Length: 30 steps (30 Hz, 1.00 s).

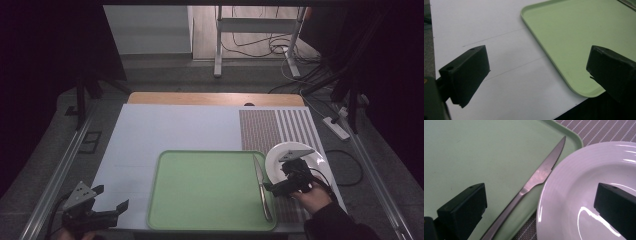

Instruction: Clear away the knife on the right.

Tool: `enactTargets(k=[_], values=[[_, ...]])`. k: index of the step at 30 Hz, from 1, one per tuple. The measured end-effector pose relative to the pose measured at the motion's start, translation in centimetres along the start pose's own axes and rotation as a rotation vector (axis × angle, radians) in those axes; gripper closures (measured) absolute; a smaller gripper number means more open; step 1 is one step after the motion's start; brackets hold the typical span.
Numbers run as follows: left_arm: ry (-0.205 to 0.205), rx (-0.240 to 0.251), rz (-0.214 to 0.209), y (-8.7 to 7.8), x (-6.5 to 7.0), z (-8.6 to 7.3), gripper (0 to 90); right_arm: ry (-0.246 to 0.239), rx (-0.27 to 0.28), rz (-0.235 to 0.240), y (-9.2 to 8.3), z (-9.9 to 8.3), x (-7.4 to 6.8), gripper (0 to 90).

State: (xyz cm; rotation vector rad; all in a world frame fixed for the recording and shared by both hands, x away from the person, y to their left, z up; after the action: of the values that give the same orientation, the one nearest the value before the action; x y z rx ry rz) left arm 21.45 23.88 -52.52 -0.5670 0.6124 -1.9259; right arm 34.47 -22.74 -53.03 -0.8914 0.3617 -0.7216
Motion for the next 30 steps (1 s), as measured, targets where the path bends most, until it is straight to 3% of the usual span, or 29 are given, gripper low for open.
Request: enactTargets(k=[10,30], values=[[-0.003,0.0,-0.001,0.0,0.0,0.0,4.5,0.05,0.036,-0.006,-1.3,-1.2,0.5,0.0],[-0.009,0.0,-0.002,0.0,0.0,0.0,4.4,0.127,0.124,-0.07,-4.3,-3.5,1.6,0.0]])
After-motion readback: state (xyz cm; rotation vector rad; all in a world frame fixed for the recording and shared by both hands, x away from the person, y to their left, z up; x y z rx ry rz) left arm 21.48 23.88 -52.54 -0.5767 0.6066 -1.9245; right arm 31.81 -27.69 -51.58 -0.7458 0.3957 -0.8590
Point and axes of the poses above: each handheld gripper's, and its own axes: y roughly forward along the jaws, z roughly out of its top, x roughly to its right, the point moved 9 cm from there along y, roughly forward along the jaws, and after that the axes turned 2 degrees about -y, right-handed, at the moved point
